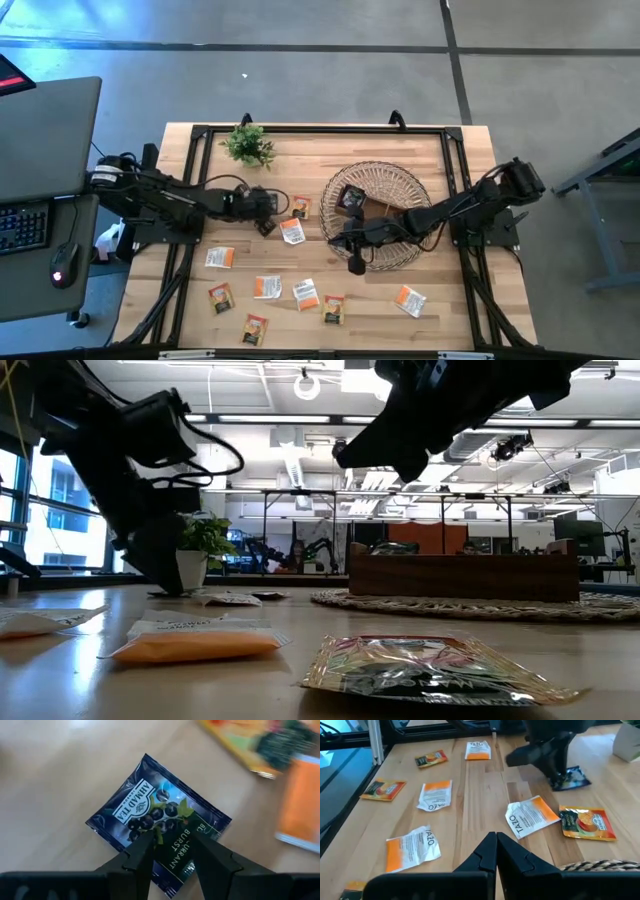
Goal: Pick & Place Tea
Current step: Put the violet tea bag into the left section of the wooden organizer
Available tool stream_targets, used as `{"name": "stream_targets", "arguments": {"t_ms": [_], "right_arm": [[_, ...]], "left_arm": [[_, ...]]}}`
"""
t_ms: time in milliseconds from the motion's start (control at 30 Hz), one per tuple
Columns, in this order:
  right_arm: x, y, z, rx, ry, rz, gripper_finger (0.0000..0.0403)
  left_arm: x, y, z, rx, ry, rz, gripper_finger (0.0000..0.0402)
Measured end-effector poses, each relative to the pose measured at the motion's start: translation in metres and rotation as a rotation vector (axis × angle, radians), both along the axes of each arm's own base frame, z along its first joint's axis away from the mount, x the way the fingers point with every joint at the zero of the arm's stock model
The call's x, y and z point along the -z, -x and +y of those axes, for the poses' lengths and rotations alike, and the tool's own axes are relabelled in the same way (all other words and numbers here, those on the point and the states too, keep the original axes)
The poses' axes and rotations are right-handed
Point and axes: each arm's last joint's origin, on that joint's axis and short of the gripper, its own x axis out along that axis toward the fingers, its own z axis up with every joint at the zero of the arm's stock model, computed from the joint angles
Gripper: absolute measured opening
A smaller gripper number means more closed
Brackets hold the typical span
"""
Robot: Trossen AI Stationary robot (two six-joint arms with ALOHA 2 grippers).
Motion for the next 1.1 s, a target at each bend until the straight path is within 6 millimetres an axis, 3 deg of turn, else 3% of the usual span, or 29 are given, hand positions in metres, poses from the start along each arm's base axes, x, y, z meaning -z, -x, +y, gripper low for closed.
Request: {"name": "stream_targets", "arguments": {"t_ms": [300,600,733,867,1100], "right_arm": [[0.001,0.0,0.0,-0.018,0.022,0.009,0.0004],[-0.001,-0.001,0.0,-0.012,0.02,-0.016,0.0003],[-0.005,-0.004,0.0,0.001,0.005,-0.069,0.0002],[0.005,-0.014,0.003,-0.019,-0.007,-0.095,0.0001],[0.033,-0.065,0.001,-0.047,-0.012,0.023,0.0001]], "left_arm": [[-0.012,-0.009,-0.041,0.582,0.076,0.002,0.013],[-0.039,-0.017,-0.084,0.771,0.09,-0.015,0.013],[-0.052,-0.018,-0.099,0.744,0.054,-0.022,0.013],[-0.061,-0.01,-0.111,0.574,0.039,0.015,0.013],[-0.058,0.014,-0.141,0.361,0.139,-0.036,0.013]]}}
